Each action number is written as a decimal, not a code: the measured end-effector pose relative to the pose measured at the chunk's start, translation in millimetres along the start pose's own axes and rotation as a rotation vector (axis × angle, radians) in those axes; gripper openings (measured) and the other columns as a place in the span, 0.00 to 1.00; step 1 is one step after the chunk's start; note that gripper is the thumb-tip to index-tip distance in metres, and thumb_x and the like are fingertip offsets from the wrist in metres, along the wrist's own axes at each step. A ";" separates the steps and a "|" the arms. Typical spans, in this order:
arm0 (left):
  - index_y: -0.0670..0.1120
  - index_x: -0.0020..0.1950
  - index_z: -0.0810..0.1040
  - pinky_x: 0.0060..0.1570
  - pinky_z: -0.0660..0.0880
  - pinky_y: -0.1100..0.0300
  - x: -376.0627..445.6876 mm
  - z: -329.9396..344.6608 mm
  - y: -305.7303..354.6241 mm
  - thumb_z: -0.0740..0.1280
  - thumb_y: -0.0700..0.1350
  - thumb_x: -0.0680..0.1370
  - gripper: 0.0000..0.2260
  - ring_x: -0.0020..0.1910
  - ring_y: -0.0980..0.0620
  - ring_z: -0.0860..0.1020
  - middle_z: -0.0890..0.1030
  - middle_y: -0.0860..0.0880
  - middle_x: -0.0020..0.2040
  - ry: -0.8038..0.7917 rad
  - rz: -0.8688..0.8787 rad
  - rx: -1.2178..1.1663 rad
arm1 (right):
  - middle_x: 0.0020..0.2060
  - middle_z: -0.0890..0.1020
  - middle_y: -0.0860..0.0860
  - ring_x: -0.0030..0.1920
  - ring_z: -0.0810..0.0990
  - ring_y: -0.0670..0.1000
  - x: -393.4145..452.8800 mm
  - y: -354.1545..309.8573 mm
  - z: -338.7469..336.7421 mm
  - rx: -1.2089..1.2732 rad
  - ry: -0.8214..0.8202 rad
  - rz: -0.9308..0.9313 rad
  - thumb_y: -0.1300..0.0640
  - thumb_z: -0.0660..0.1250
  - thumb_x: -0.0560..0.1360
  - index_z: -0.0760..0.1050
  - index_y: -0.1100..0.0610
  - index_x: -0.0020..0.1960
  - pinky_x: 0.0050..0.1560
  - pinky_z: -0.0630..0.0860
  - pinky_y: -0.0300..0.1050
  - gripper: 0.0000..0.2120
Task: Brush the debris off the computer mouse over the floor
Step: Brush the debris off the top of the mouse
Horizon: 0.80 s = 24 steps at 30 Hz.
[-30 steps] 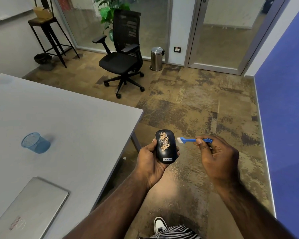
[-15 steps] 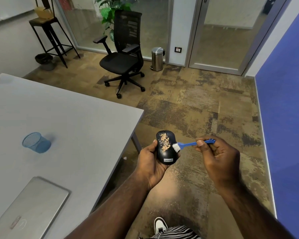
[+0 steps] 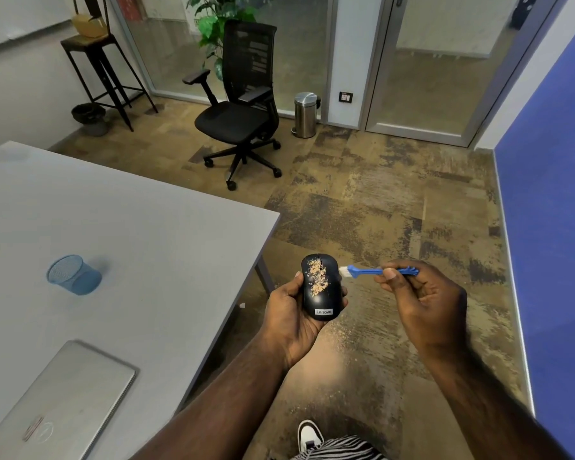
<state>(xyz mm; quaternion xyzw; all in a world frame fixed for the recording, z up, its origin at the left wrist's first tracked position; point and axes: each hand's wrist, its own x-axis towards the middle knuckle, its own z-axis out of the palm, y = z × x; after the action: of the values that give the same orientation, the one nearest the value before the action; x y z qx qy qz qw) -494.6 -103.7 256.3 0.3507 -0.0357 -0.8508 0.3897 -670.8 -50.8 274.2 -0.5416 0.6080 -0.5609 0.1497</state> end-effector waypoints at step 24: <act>0.35 0.69 0.71 0.50 0.80 0.47 5.2 5.2 3.7 0.54 0.50 0.83 0.23 0.46 0.40 0.83 0.78 0.34 0.60 0.051 0.015 -0.013 | 0.38 0.84 0.44 0.40 0.84 0.43 -12.1 -16.9 9.0 0.106 -0.135 -0.135 0.57 0.70 0.73 0.83 0.49 0.45 0.40 0.78 0.38 0.05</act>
<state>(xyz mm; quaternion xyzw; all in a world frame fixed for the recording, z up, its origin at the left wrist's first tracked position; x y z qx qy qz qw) -497.8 -111.0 258.5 0.3694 -0.0230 -0.8390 0.3989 -651.0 -41.9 280.4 -0.6094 0.5280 -0.5632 0.1805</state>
